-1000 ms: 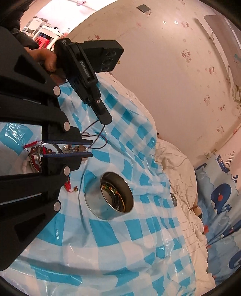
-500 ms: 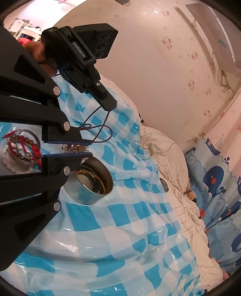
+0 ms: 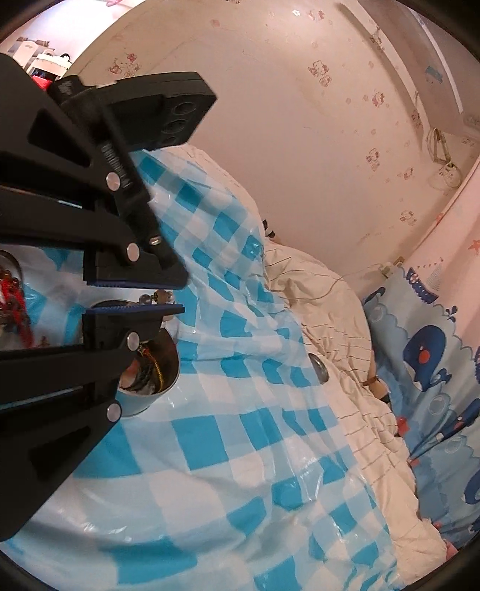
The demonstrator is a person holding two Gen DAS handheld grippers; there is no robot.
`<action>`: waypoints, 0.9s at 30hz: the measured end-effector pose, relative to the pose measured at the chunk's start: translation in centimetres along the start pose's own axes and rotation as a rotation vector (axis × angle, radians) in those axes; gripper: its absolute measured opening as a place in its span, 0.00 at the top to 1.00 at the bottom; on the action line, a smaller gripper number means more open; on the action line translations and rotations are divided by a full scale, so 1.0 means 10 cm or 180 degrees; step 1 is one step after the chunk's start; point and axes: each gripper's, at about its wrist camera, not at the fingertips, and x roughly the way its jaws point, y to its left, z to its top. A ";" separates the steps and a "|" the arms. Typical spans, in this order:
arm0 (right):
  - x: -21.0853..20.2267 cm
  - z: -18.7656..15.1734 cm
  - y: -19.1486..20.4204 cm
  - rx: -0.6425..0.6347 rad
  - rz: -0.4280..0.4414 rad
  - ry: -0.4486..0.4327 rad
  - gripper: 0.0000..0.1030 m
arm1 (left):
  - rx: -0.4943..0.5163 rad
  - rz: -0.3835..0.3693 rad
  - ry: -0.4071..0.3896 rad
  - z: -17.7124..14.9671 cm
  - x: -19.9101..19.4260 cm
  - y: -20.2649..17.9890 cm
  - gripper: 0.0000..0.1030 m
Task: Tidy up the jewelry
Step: 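Carry both held bracelets over the tin and open both grippers, then bring both open grippers back over the jewelry pile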
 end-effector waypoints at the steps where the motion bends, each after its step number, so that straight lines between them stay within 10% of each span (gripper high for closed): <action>1: 0.07 -0.01 -0.02 0.0008 -0.0031 0.0049 0.91 | -0.0003 0.0070 0.0034 0.00 0.01 0.03 0.98; 6: 0.16 -0.09 -0.06 0.0022 -0.0224 0.0143 0.63 | -0.0016 0.0207 0.0024 0.00 -0.10 0.15 0.92; 27: -0.52 -0.92 -0.08 -0.0155 -0.0904 0.0409 0.48 | 0.0979 0.0837 -0.0027 -0.61 -0.93 -0.17 0.63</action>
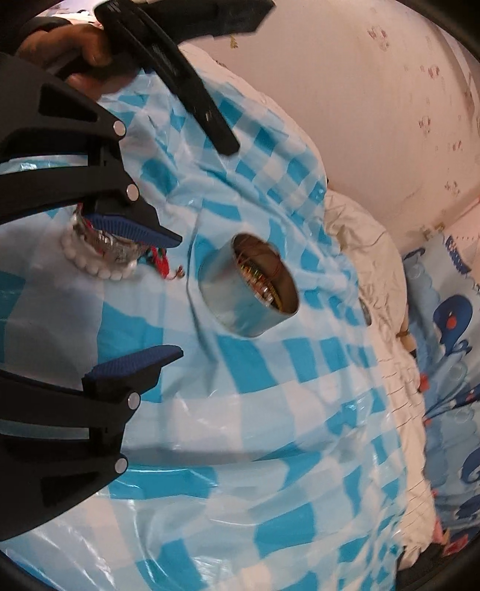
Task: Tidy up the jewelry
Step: 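Bring both open grippers back over the jewelry pile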
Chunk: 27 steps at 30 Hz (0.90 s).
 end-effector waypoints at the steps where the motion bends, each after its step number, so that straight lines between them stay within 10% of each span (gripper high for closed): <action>1: 0.03 -0.01 -0.01 0.0027 -0.0013 0.0013 0.48 | 0.0009 0.0028 -0.0008 -0.02 -0.03 0.03 0.62; 19: 0.14 -0.01 0.02 0.0063 0.0009 0.0098 0.42 | 0.0174 0.0124 0.0026 -0.04 0.04 -0.02 0.53; 27: 0.12 -0.02 0.04 0.0018 -0.0034 0.0089 0.40 | -0.0442 -0.0234 0.0225 -0.06 0.12 0.34 0.50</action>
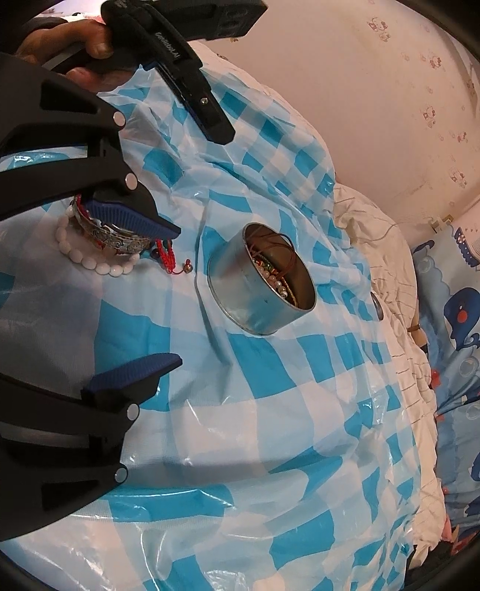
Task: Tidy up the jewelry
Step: 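Bring both open grippers back over the jewelry pile, then close the left gripper on a red beaded string bracelet and lift it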
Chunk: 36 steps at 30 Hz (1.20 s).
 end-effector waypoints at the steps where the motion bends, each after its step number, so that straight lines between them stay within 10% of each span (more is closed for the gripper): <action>1: 0.00 0.00 -0.01 0.0008 -0.0007 0.0006 0.40 | -0.0041 -0.0015 0.0026 -0.01 0.01 0.04 0.50; 12: 0.01 -0.01 0.02 -0.0045 -0.0054 0.0021 0.39 | 0.0052 -0.0317 0.0315 -0.10 0.18 -0.08 0.43; 21: -0.01 0.01 -0.06 0.0070 -0.0059 0.0016 0.39 | 0.0800 -0.0460 0.0513 -0.33 0.35 -0.60 0.37; 29: -0.02 0.01 -0.05 0.0070 -0.0059 0.0013 0.38 | 0.0711 -0.0461 0.0653 -0.34 0.47 -0.48 0.98; 36: -0.02 0.02 -0.02 0.0047 -0.0037 0.0010 0.38 | 0.0278 -0.0667 0.0402 -0.16 0.30 -0.24 1.00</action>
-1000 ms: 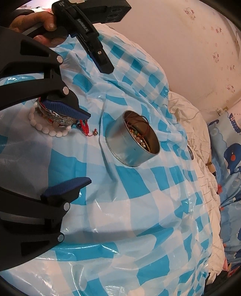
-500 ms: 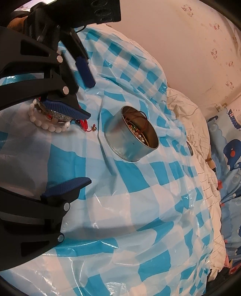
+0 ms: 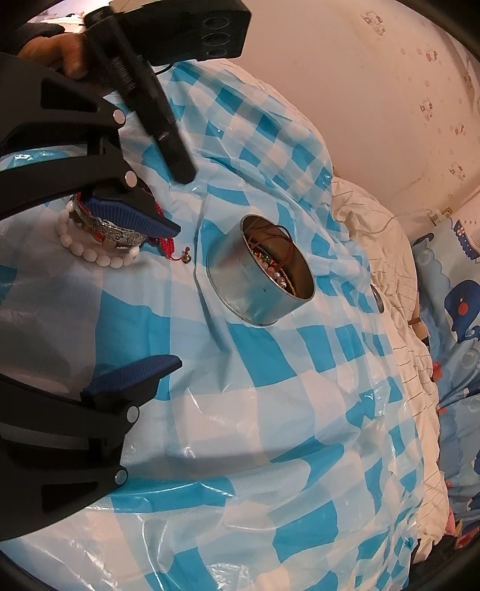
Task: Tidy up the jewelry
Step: 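Close the left gripper on a red beaded string bracelet and lift it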
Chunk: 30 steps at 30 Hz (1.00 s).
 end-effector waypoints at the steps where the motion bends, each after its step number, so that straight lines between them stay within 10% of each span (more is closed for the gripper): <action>1: -0.01 0.00 0.03 -0.0041 0.0046 -0.0010 0.38 | -0.0038 -0.0008 -0.0040 0.02 -0.03 0.03 1.00; 11: 0.00 -0.22 0.73 -0.1199 0.0144 0.0011 0.38 | -0.0177 -0.0138 0.0006 0.06 -0.03 0.12 0.99; 14: 0.02 -0.21 0.67 -0.1155 0.0137 0.0079 0.38 | -0.0002 -0.0083 0.0181 0.00 0.12 -0.01 0.76; 16: 0.04 -0.21 0.64 -0.1147 0.0119 0.0143 0.38 | 0.0049 0.0001 0.0189 -0.02 0.16 -0.06 0.43; 20: 0.06 -0.22 0.61 -0.1171 0.0080 0.0218 0.38 | 0.0122 0.0110 0.0291 -0.02 0.28 -0.10 0.39; 23: 0.09 -0.24 0.61 -0.1189 0.0055 0.0265 0.38 | 0.0136 0.0174 0.0418 -0.06 0.38 -0.08 0.41; 25: 0.11 -0.25 0.62 -0.1210 0.0029 0.0302 0.38 | 0.0122 0.0182 0.0472 -0.08 0.43 -0.06 0.81; 30: 0.12 -0.26 0.62 -0.1240 0.0016 0.0293 0.38 | 0.0052 0.0219 0.0250 -0.03 0.26 0.02 1.00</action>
